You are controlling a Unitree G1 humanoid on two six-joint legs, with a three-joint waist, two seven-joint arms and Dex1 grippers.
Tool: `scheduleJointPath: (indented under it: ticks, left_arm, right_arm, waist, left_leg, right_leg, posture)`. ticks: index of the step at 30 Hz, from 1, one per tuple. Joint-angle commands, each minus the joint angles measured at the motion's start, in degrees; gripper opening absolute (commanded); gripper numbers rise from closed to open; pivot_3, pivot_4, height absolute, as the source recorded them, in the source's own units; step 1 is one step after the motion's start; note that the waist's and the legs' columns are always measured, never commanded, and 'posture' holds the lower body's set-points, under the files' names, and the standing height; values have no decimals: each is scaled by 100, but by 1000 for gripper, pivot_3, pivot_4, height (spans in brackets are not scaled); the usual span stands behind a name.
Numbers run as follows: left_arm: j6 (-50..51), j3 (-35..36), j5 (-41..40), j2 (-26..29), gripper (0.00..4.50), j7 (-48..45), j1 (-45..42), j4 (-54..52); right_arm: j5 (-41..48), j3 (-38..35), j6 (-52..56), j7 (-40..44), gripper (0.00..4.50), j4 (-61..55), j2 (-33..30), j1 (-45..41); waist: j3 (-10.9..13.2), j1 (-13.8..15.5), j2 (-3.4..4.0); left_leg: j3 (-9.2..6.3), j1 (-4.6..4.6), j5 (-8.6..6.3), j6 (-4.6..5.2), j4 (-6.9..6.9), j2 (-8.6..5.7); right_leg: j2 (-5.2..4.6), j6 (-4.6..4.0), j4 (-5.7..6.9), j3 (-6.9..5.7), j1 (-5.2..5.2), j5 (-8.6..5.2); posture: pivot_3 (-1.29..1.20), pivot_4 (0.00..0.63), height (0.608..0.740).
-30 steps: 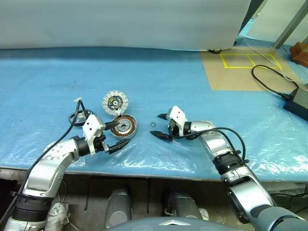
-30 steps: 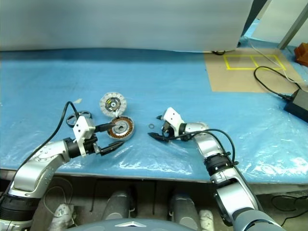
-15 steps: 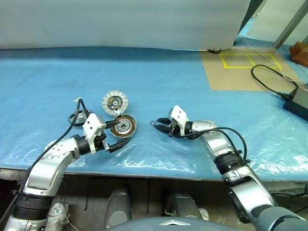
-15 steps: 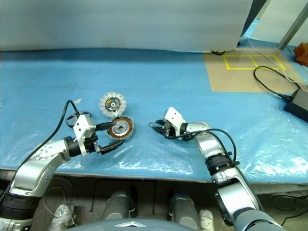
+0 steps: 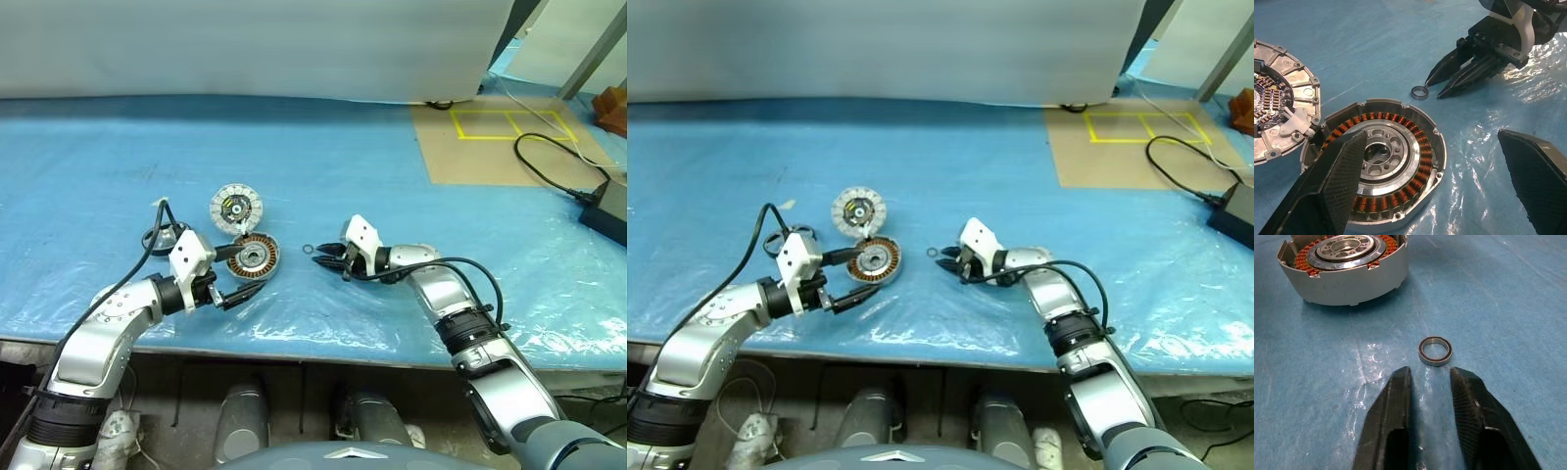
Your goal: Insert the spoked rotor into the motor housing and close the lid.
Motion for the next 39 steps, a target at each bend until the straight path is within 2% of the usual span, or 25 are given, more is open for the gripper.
scheduleJointPath:
  ticks: [1, 3, 14, 26, 33, 39]
  left_arm:
    - [-109, 27, -9, 16, 4500, -28, -76, -64]
    - [-114, 18, -3, 13, 4500, -34, -96, -46]
    - [-113, -7, 28, -1, 4500, -41, -149, -42]
    - [-131, 10, 42, -20, 4500, -10, -154, -37]
    - [-155, -2, 57, -45, 4500, 8, -192, -12]
    - [-142, 11, 62, -54, 4500, 13, -186, -19]
  right_arm:
    - [80, -155, 102, -128, 2297, -110, -2, -78]
    - [67, -139, 178, -175, 2906, -147, 54, -100]
    - [-70, -1, 88, -398, 2906, 46, 388, -230]
    - [-157, 40, 14, -313, 2906, 141, 347, -203]
    - [-173, 53, -33, -314, 764, 83, 355, -152]
    - [-169, 46, -40, -318, 670, 118, 361, -144]
  waist:
    - [0, -1, 0]
    - [0, -1, 0]
    - [0, -11, 0]
    - [0, -9, 1]
    - [0, -10, 1]
    - [0, -10, 1]
  left_leg:
    - [0, 0, 0, -1, 0, 0]
    - [0, 1, 0, -1, 0, 0]
    - [0, -2, 1, -2, 0, 1]
    - [0, -1, 1, -4, 0, 1]
    - [0, -1, 1, -4, 0, 1]
    - [0, -2, 1, -4, 0, 1]
  right_leg:
    - [0, 0, 0, 0, 0, 0]
    - [0, 0, 0, 0, 0, 0]
    - [0, -1, 0, 0, -3, 0]
    - [0, -1, 1, 0, -2, 0]
    - [0, -1, 1, 0, -2, 0]
    - [0, -1, 1, 0, -2, 0]
  posture:
    - [0, 150, 740]
    - [0, 150, 740]
    - [0, 150, 740]
    - [0, 150, 740]
    - [0, 150, 740]
    - [0, 150, 740]
